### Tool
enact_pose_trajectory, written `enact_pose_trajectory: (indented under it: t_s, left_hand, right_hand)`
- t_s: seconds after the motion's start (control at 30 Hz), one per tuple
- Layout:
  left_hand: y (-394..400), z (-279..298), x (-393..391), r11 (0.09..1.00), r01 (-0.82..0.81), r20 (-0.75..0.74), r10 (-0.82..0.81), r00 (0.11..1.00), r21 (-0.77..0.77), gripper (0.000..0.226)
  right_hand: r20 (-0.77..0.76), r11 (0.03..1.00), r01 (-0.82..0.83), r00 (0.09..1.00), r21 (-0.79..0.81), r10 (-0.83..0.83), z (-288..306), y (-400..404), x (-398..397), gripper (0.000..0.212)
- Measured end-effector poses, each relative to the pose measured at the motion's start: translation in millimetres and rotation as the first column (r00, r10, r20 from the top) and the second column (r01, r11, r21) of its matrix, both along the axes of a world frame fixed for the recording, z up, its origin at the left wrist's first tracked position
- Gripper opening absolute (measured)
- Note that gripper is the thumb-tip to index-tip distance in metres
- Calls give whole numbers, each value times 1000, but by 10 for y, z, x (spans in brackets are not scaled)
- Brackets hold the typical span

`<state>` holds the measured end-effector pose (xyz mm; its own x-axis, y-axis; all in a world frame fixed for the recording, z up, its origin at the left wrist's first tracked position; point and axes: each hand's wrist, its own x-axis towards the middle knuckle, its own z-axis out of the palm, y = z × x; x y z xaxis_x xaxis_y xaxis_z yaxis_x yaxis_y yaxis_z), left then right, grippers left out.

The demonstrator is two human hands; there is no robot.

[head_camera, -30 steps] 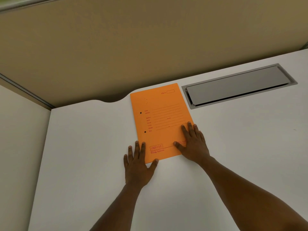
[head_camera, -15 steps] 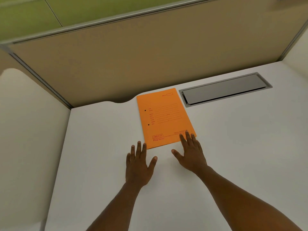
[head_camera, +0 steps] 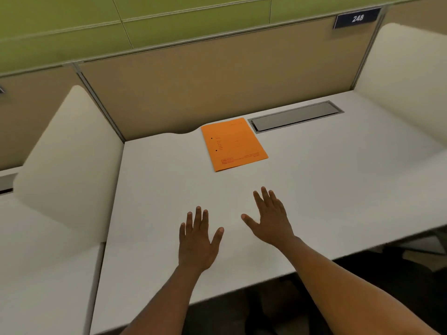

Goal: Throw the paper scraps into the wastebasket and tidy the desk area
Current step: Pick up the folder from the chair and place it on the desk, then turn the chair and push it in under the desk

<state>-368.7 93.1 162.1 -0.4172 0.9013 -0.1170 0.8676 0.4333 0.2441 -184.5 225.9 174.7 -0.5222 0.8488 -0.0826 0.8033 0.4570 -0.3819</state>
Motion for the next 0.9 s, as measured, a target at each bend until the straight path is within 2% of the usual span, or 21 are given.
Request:
enact_pose_trajectory:
  t_s: [0.2,0.37,0.67,0.9]
  left_hand:
    - [-1018,235,447,999,40,-34,-39,999,11,86]
    - [-1485,449,785,997,63,-68,-59,996,53,81]
    - [-1814,727,1389,990,89,-99,-78,992,109,84]
    - [-2032,891,1911,986,56,-128,-35,991,157,84]
  right_hand:
    - [72,1000,-13,997,14,12,163,-1214,388,87]
    - [61,999,-11,998,39,9,377,-1794,734,85]
    - [41,997,27,999,69,-30,688,-2161,1369,83]
    - [13,994,-10,1000,109,9,795,-2245,1773,82]
